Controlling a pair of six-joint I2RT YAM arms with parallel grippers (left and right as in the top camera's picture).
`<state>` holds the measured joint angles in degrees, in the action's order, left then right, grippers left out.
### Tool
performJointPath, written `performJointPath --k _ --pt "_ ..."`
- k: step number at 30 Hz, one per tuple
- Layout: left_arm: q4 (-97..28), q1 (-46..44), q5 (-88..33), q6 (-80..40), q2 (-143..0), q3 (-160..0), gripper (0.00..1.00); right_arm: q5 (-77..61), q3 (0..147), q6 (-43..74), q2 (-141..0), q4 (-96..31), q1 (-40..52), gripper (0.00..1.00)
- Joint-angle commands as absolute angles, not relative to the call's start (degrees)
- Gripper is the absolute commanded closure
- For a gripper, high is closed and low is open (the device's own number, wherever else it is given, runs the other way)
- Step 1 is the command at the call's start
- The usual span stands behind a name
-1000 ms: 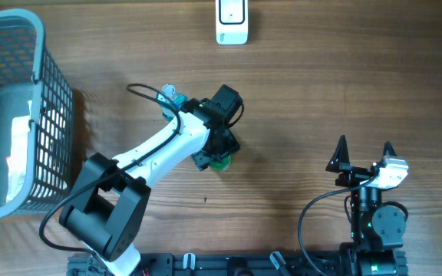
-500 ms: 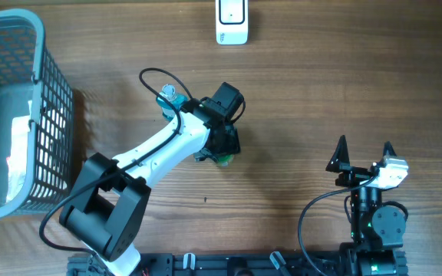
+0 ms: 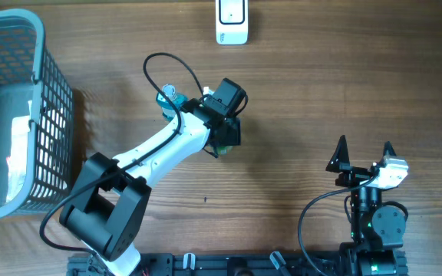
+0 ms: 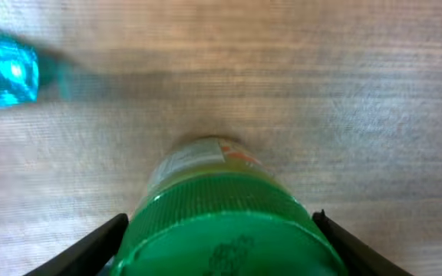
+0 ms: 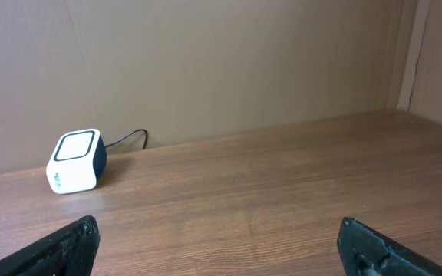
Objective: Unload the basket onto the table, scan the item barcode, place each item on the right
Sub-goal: 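Open the left gripper and swing it back over the grey basket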
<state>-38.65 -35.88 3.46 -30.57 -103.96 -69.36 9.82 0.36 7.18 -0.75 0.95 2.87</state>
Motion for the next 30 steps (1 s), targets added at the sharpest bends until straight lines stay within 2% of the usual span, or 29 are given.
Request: performJointPath --k 1,6,7,10,17,24,27,30 --pt "-37.01 -35.51 7.73 -26.94 -104.47 -69.56 0.3 8.93 0.32 6.17 -0.54 1.23 2.7 0.0" --pt "-35.77 -35.51 10.17 -26.94 -104.47 -69.56 0.28 8.93 0.32 6.17 -0.54 1.23 2.7 0.0" --pt "-35.75 -35.51 10.15 -26.96 -104.47 -69.56 0.24 8.93 0.32 6.17 -0.54 1.23 2.7 0.0" --pt "-35.83 -35.51 10.15 -26.96 -104.33 -69.58 0.0 8.93 0.32 6.17 -0.54 1.23 2.7 0.01" --pt "-43.79 -36.27 9.96 -26.94 -100.27 -75.05 0.0 8.93 0.32 6.17 -0.54 1.23 2.7 0.0" --pt "-58.15 -43.66 10.28 -20.95 -90.61 -93.08 0.0 8.93 0.32 6.17 -0.54 1.23 2.7 0.0" --pt "-64.1 -45.15 19.03 -22.31 -87.13 -101.75 0.0 8.93 0.32 6.17 -0.54 1.23 2.7 0.0" --pt "-71.61 -41.8 27.99 -23.38 -84.01 -109.97 0.0 8.93 0.32 6.17 -0.54 1.23 2.7 0.0"
